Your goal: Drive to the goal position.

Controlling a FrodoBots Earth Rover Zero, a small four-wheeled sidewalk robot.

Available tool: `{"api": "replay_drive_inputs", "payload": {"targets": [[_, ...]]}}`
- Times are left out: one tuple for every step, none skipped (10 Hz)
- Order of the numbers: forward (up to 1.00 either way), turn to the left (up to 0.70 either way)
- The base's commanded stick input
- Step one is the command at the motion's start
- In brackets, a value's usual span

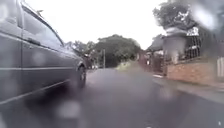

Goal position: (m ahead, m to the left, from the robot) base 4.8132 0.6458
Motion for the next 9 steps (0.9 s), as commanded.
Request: {"api": "replay_drive_inputs", "payload": {"targets": [[0.7, 0.35], [0.7, 0.26], [0.7, 0.0], [0.7, 0.0], [0.7, 0.0], [0.7, 0.0], [0.7, 0.0], [0.7, 0.0], [0.7, 0.0]]}}
